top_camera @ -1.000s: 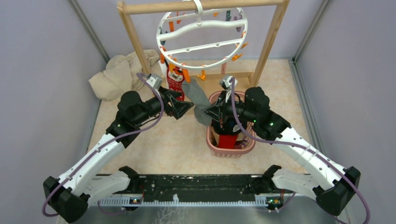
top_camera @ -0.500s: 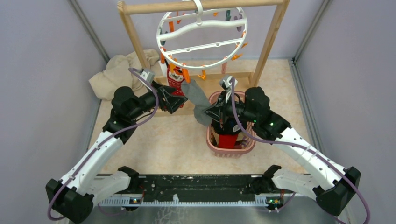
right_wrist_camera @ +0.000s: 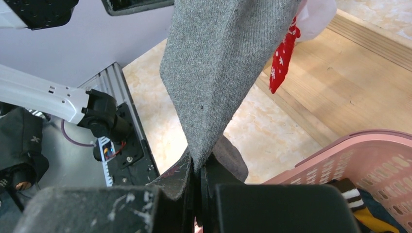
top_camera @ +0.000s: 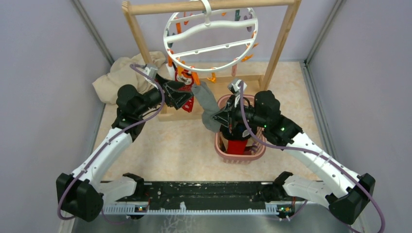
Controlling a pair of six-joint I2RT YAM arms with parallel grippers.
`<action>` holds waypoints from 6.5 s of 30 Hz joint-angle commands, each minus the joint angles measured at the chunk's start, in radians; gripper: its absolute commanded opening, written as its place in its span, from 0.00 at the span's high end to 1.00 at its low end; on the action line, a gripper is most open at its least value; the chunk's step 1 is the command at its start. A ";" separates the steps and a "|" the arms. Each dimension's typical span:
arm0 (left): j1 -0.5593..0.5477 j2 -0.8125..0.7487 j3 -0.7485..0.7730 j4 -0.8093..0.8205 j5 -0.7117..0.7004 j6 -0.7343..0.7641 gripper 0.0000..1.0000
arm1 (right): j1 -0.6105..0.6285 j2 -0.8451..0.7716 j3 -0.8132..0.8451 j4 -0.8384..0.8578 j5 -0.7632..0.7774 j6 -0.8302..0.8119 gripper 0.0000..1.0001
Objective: Remove the socks clipped to the hanger
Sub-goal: Remove the sock from the hanger, then place the sock in the bin.
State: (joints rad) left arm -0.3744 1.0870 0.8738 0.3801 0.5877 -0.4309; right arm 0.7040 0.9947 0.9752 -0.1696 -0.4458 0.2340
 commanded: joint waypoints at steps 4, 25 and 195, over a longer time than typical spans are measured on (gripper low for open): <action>0.044 0.060 0.038 0.179 0.091 -0.105 0.01 | -0.007 -0.025 0.023 0.020 -0.009 -0.021 1.00; 0.134 0.111 0.136 0.186 0.239 -0.138 0.01 | -0.008 -0.026 0.022 -0.001 0.002 -0.037 1.00; -0.279 0.163 0.331 -0.126 -0.247 0.024 0.16 | -0.167 0.127 -0.019 -0.201 0.424 -0.034 0.83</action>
State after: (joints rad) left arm -0.6384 1.2926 1.1835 0.2817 0.3557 -0.4210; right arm 0.5556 1.1015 0.9585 -0.4412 -0.0086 0.1696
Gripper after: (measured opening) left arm 0.835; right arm 0.098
